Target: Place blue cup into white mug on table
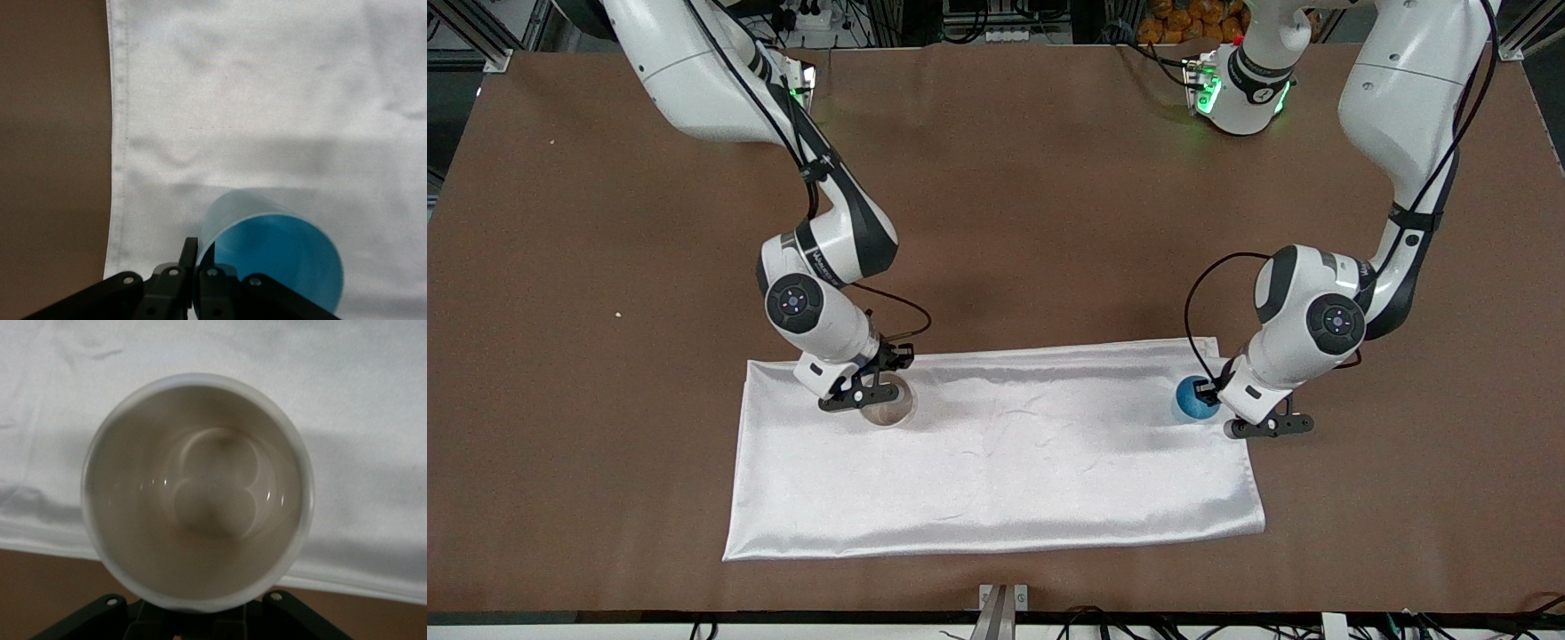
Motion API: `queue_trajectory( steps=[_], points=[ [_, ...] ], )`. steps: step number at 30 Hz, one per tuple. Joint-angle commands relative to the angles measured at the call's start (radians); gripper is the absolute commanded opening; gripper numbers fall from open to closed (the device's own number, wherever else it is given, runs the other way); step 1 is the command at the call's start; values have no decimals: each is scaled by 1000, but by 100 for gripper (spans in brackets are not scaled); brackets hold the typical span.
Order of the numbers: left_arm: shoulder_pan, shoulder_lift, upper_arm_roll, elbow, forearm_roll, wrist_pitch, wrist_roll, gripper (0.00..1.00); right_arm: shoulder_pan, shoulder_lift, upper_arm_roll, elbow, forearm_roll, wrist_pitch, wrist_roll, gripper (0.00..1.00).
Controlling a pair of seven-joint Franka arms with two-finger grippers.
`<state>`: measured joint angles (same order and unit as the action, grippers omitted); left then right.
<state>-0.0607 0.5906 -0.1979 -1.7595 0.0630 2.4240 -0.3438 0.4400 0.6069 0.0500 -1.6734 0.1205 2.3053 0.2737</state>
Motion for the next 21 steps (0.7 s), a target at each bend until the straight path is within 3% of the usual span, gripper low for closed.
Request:
queue_trajectory(
  steps=[1, 9, 21],
  points=[
    [-4, -75, 0, -11, 0, -81, -15, 0, 55, -105, 10, -158, 14, 78, 94, 0],
    [-34, -164, -5, -18, 0, -175, -52, 0, 147, -102, 11, -193, 13, 152, 232, 0],
    [-114, -212, -5, -17, 0, -263, -145, 0, 209, -105, 11, -302, 13, 296, 286, 0]
  ],
)
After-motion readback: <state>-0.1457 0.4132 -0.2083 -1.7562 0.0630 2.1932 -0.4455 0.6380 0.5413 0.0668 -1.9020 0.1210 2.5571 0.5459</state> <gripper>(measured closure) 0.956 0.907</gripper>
